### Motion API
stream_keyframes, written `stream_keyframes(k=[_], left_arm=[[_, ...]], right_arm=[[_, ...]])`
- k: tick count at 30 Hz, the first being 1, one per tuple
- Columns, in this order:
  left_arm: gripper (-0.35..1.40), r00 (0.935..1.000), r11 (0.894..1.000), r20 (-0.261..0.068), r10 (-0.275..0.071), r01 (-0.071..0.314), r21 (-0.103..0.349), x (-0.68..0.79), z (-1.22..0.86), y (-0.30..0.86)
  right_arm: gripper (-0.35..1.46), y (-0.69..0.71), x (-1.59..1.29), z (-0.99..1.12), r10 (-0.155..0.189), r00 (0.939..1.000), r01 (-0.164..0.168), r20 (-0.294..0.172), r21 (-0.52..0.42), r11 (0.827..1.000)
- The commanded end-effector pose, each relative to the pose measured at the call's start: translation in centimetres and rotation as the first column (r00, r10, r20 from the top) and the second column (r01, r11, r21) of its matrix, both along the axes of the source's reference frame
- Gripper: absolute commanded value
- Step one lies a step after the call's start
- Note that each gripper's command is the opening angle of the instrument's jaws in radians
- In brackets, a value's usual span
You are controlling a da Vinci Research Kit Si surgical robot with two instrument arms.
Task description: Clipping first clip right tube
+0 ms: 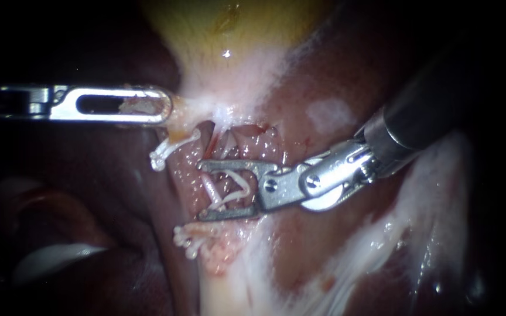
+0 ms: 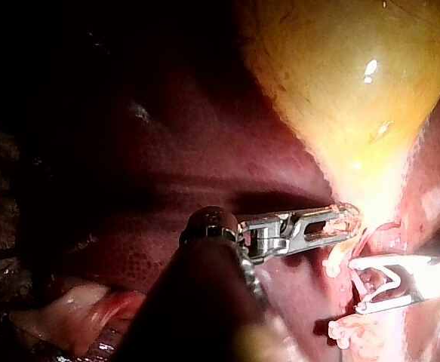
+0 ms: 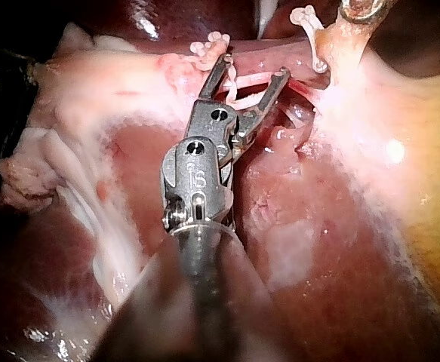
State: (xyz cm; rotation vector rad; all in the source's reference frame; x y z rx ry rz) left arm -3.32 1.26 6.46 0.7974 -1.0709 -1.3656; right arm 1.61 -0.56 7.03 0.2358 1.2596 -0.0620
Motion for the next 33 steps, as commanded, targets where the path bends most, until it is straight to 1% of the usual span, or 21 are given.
stream_keyframes(k=[1, 16, 24, 30, 33], left_arm=[[-0.35, 1.0000, 1.000, 0.000, 0.000, 0.000, 0.000, 0.00, 0.00, 0.00], [-0.35, 1.0000, 1.000, 0.000, 0.000, 0.000, 0.000, 0.00, 0.00, 0.00], [-0.35, 1.0000, 1.000, 0.000, 0.000, 0.000, 0.000, 0.00, 0.00, 0.00], [-0.35, 1.0000, 1.000, 0.000, 0.000, 0.000, 0.000, 0.00, 0.00, 0.00], [-0.35, 1.0000, 1.000, 0.000, 0.000, 0.000, 0.000, 0.00, 0.00, 0.00]], right_arm=[[0.46, 0.00, 0.00, 0.00, 0.000, 1.0000, 0.000, 0.000, 0.000, 1.000], [0.47, 0.00, -0.03, 0.00, -0.001, 1.0000, 0.001, -0.001, 0.000, 1.000], [0.47, 0.00, -0.10, 0.00, -0.006, 1.0000, 0.006, -0.004, -0.005, 1.000], [0.47, 0.03, -0.19, 0.01, -0.003, 1.0000, 0.003, 0.002, 0.018, 1.000], [0.47, 0.05, -0.24, 0.03, 0.003, 1.0000, -0.003, 0.006, 0.040, 0.999]])
